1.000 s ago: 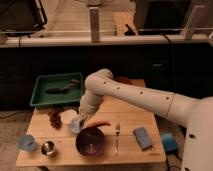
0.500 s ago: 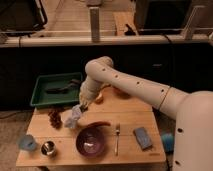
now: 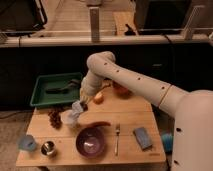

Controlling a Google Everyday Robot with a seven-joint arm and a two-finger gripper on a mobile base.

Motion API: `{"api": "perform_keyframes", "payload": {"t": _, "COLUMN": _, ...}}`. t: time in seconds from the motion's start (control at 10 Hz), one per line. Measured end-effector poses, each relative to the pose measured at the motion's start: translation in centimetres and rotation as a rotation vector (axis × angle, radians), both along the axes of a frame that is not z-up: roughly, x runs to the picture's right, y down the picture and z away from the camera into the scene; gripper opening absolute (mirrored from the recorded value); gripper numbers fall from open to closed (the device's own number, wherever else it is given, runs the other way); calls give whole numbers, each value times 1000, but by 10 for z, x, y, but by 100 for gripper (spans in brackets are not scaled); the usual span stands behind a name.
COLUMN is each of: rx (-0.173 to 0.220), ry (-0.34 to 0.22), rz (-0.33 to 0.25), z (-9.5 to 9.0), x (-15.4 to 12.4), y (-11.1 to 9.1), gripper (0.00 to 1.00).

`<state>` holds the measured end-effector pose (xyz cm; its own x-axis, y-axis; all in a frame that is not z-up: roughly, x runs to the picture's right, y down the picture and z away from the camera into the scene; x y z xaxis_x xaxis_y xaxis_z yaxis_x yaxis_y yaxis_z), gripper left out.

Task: Place towel in paper cup

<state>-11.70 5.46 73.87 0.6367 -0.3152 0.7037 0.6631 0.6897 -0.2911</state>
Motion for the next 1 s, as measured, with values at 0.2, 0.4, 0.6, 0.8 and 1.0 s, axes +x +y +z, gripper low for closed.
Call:
{"api": "perform_keyframes", "payload": {"t": 0.2, "rx": -10, "ry": -10, "rz": -9, "z": -7, "x": -9, "y": 3, "gripper": 0}}
{"api": "perform_keyframes", "payload": {"t": 0.4, "rx": -17, "ry": -19, "rz": -21, "z": -10, "x": -26, "y": 2, "gripper": 0}}
{"api": "perform_keyframes", "payload": {"t": 0.6, "rx": -20, "ry": -22, "rz": -26, "z": -10, "x": -34, "y": 1, "gripper": 0}}
{"api": "perform_keyframes", "payload": {"t": 0.8, "rx": -19, "ry": -23, "rz": -29, "z": -9, "x": -40, "y": 0, "gripper": 0}}
{"api": "perform_keyframes", "payload": {"t": 1.0, "rx": -9, "ry": -22, "rz": -36, "z": -9, "x": -49, "y": 0, "gripper": 0}}
